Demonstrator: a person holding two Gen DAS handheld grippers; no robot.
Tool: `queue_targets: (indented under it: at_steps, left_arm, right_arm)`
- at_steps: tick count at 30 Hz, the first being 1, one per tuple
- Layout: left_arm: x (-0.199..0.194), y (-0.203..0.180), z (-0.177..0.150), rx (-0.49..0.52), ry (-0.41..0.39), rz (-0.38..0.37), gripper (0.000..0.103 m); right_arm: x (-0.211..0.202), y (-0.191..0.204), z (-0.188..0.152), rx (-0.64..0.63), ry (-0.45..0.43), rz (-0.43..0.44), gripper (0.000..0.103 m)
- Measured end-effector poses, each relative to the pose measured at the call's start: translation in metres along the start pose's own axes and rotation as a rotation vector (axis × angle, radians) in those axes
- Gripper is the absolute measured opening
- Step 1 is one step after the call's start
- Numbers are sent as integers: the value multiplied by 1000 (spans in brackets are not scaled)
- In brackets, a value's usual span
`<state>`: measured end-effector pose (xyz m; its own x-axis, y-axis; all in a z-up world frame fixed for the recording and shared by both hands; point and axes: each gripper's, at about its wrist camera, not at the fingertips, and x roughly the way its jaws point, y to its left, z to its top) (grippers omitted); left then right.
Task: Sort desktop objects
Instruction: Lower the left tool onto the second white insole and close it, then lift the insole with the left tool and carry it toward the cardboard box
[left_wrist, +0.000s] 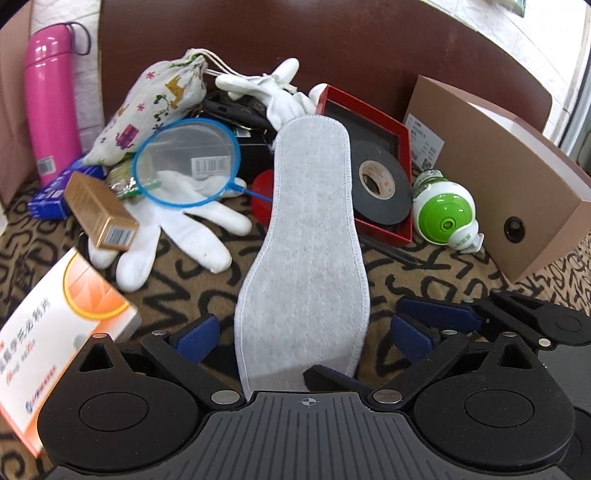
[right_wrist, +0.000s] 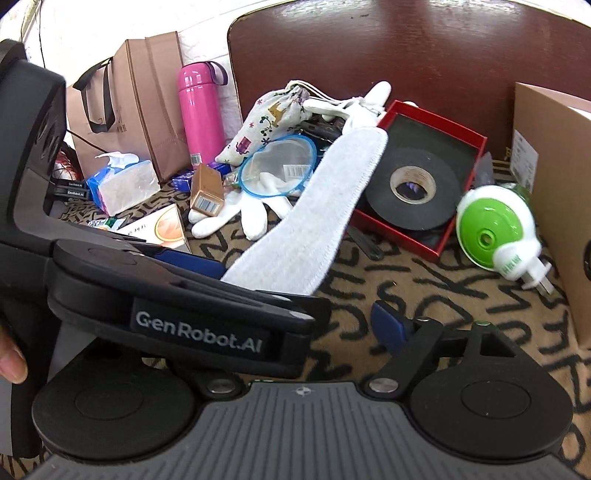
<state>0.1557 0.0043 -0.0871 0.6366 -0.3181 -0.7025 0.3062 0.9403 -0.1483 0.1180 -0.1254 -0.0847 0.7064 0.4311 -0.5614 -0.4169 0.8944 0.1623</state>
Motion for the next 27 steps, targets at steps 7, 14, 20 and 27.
queue_targets:
  at_steps: [7,14,20,27]
  left_arm:
    - [3,3,12,-2,13,-26,85]
    - [3,3,13,-29,16,-27,84]
    - [-5,0,7,-57,13,-50,79]
    - [-17,-13,-3,-96,9,-97,79]
  right_arm:
    - [13,3,8,21,-11,30,61]
    - [11,-2,9,50,-26,31,53]
    - [0,-3,5,27,-32,26,47]
    - [-25,-4,-2,0,-52,9,47]
